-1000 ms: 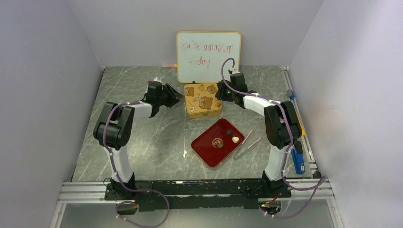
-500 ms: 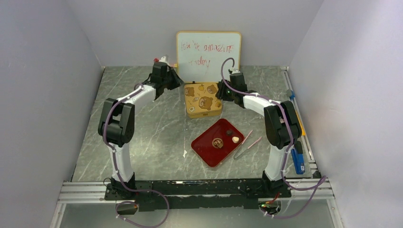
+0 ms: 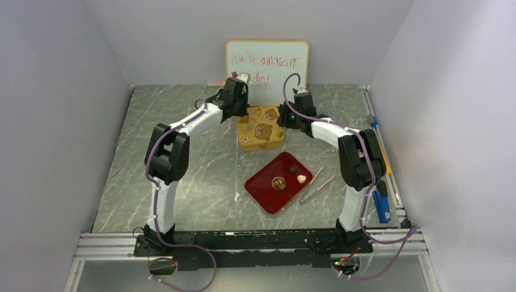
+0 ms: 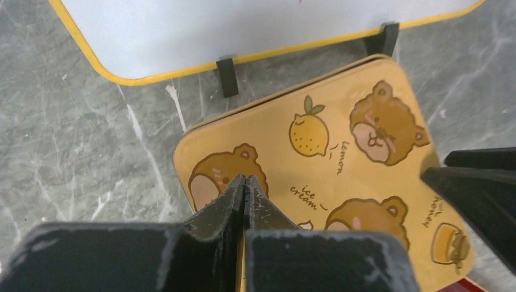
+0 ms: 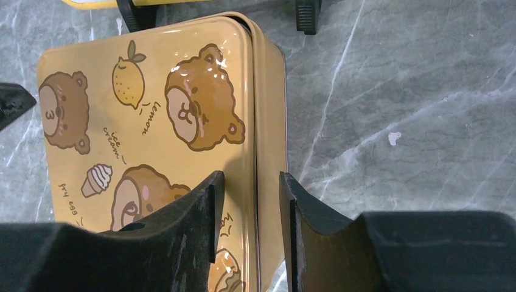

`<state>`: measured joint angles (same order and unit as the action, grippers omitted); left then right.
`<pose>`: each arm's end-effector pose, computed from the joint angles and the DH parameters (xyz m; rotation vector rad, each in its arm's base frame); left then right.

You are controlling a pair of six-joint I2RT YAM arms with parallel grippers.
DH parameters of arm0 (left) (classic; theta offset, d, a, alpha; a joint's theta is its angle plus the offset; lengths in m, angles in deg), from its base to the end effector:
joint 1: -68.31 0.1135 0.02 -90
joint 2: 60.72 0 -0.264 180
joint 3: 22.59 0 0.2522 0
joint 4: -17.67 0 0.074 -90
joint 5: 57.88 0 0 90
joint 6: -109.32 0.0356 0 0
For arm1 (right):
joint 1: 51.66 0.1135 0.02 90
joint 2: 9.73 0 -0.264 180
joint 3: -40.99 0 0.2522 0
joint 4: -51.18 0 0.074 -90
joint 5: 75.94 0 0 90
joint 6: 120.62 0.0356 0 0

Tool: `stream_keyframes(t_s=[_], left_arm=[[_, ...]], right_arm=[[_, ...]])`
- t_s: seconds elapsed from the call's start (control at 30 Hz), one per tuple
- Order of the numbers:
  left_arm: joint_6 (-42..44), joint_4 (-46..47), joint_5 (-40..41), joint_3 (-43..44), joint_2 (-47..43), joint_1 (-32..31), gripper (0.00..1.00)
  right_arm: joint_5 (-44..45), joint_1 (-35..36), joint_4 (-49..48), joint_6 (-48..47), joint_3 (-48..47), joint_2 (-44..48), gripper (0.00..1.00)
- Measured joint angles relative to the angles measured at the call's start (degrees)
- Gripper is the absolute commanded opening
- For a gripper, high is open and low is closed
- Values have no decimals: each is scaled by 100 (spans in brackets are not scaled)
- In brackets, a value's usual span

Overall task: Pack the chocolate
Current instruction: Close the box lid on the packing box.

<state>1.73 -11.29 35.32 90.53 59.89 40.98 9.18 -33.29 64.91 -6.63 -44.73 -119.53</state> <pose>0.4385 -0.2244 0.2428 0.1581 2.2257 -0.3725 0.4035 0.1372 0.1919 0.0641 2.2737 0.4928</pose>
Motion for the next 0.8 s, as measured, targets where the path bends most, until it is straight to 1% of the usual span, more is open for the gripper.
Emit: stream_keyframes(t_s=[0.13,0.43,0.8], left_arm=[[256,-221,302,0,13,-118,5],[592,-323,791,70,13,-149,5],[741,-380,909,160,94,-170,5]], right_arm=[[7,0,24,-7,-15,-2,41],[11,0,61,-44,-42,-13,41],[11,0,61,-44,-42,-13,41]])
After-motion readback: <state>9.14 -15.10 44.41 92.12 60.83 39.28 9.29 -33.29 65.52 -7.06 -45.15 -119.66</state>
